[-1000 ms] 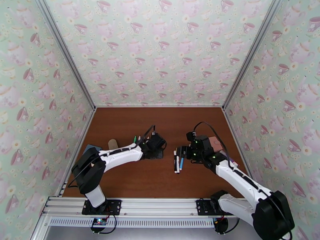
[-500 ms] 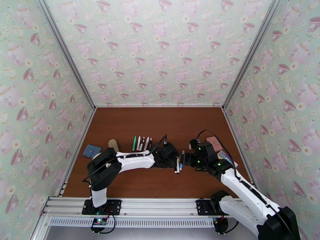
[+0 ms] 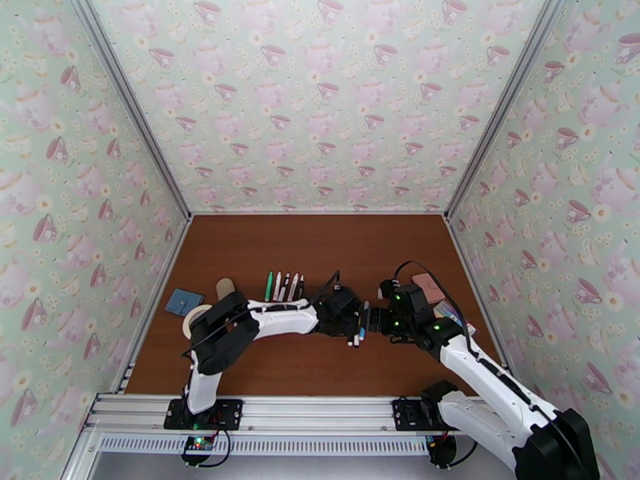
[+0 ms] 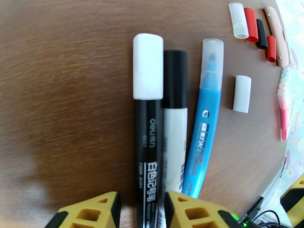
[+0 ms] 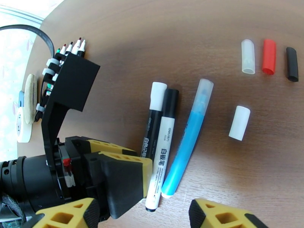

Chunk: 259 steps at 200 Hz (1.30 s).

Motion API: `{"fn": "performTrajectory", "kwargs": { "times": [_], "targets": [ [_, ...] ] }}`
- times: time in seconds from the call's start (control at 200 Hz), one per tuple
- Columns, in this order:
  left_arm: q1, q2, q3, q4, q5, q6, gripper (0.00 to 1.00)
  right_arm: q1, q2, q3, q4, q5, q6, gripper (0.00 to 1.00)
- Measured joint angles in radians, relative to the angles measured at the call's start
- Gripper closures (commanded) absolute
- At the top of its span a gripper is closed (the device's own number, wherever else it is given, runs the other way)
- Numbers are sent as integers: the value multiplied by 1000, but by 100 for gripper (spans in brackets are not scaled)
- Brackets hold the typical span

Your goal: Open the pen caps

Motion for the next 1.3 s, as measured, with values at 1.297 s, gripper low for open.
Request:
{"fn": "performTrajectory", "kwargs": {
  "times": [1.297],
  "targets": [
    [155, -295, -137, -90, 95, 456, 87, 0, 71, -2, 281, -111, 293, 47]
  ]
}}
